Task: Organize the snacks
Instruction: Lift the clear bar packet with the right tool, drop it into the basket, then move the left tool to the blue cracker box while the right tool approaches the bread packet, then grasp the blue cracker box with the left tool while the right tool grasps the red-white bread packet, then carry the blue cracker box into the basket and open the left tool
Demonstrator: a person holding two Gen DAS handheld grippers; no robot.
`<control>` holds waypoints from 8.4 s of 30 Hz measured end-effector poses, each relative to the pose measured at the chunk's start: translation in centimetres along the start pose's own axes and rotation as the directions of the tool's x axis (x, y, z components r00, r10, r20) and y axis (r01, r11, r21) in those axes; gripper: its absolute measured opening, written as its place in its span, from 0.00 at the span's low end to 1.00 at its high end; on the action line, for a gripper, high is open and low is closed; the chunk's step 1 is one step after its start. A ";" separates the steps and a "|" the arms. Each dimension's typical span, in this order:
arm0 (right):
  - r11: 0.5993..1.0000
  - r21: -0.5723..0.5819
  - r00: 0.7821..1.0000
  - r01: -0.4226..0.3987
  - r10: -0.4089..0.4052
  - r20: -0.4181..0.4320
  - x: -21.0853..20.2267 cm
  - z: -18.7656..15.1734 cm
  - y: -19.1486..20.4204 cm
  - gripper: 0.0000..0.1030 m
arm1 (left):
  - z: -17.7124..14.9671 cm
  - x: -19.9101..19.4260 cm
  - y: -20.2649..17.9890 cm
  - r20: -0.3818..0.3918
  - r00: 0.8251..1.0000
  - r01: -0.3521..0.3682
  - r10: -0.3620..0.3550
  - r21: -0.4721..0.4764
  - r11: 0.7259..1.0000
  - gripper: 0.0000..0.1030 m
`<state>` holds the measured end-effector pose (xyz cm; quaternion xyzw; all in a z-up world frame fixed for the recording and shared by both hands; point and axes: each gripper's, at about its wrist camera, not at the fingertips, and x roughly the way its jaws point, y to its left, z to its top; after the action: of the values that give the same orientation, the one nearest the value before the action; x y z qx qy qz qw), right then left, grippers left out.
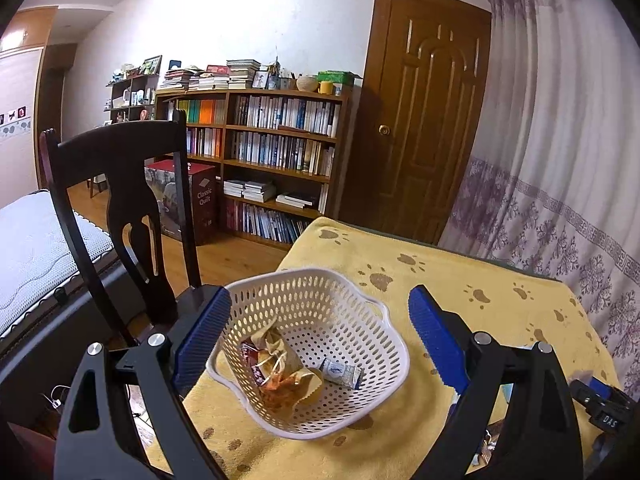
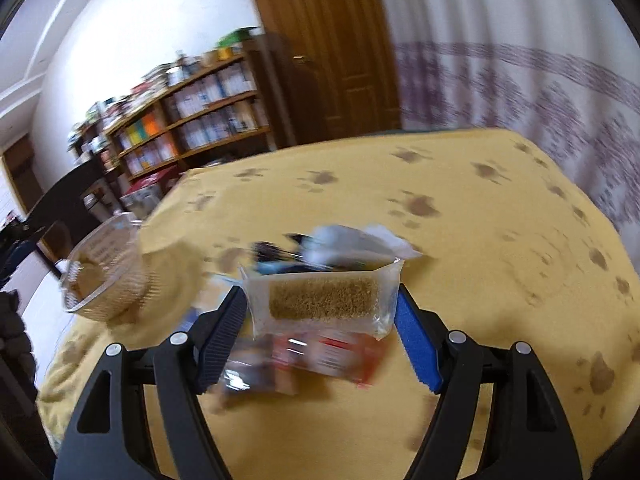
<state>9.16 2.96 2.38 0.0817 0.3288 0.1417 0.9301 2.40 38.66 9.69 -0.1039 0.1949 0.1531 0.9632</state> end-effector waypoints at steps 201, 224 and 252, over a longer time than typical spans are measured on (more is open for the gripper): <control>0.989 0.056 0.980 0.136 -0.127 -0.153 3.8 -4.9 -5.4 0.60 | -6.4 2.9 -11.5 -0.241 0.945 0.277 -0.220 0.238 0.931 0.49; 0.989 0.055 0.980 0.137 -0.127 -0.153 3.8 -4.9 -5.4 0.60 | -1.3 4.8 -2.0 -0.143 0.990 0.023 -0.010 0.088 0.996 0.49; 0.989 0.055 0.980 0.136 -0.126 -0.153 3.8 -4.9 -5.5 0.60 | -1.2 4.2 -1.9 -0.087 0.995 -0.038 0.043 0.058 0.998 0.91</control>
<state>10.03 -0.73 -4.96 0.0794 0.4064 0.0752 0.9071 6.31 37.68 7.10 -0.0795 0.2437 0.1622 0.9529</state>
